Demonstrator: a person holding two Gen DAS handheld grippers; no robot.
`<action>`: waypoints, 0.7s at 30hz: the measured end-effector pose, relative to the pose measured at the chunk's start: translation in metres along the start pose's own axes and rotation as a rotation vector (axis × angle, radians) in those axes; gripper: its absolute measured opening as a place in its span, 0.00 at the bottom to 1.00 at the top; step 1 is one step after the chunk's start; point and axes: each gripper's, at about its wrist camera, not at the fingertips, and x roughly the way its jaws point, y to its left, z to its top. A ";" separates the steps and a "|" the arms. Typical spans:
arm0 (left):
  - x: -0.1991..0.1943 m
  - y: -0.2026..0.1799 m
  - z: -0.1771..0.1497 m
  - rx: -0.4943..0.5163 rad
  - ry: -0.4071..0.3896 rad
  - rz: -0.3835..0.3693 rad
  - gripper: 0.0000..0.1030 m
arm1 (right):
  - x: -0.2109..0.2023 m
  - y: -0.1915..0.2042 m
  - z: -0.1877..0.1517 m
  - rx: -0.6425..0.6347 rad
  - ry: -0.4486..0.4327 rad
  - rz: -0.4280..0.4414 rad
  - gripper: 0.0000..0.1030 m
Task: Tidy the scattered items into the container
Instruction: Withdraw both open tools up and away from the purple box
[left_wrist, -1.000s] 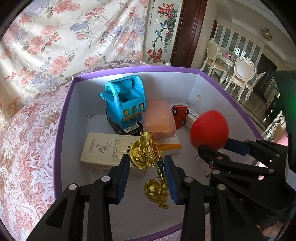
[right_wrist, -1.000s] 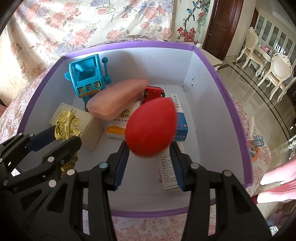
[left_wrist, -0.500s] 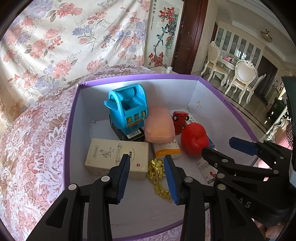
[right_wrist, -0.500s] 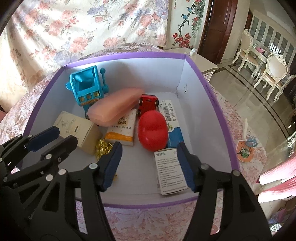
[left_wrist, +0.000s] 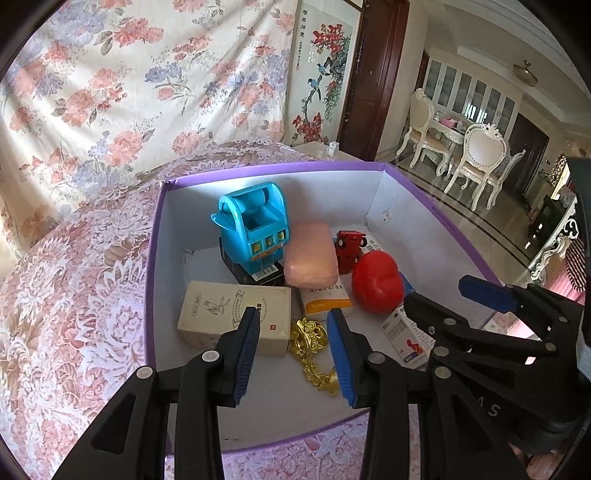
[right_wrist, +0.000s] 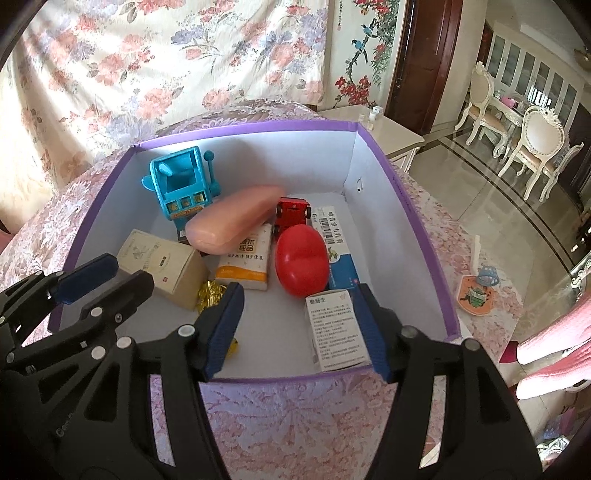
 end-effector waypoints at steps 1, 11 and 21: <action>-0.001 0.000 0.000 0.000 0.000 0.001 0.38 | -0.002 0.000 -0.001 0.002 -0.003 -0.001 0.62; -0.013 0.002 -0.005 -0.001 0.001 -0.006 0.38 | -0.017 0.003 -0.007 0.015 -0.030 -0.005 0.63; -0.024 0.010 -0.008 -0.053 0.021 0.006 0.61 | -0.031 0.001 -0.013 0.037 -0.016 -0.021 0.65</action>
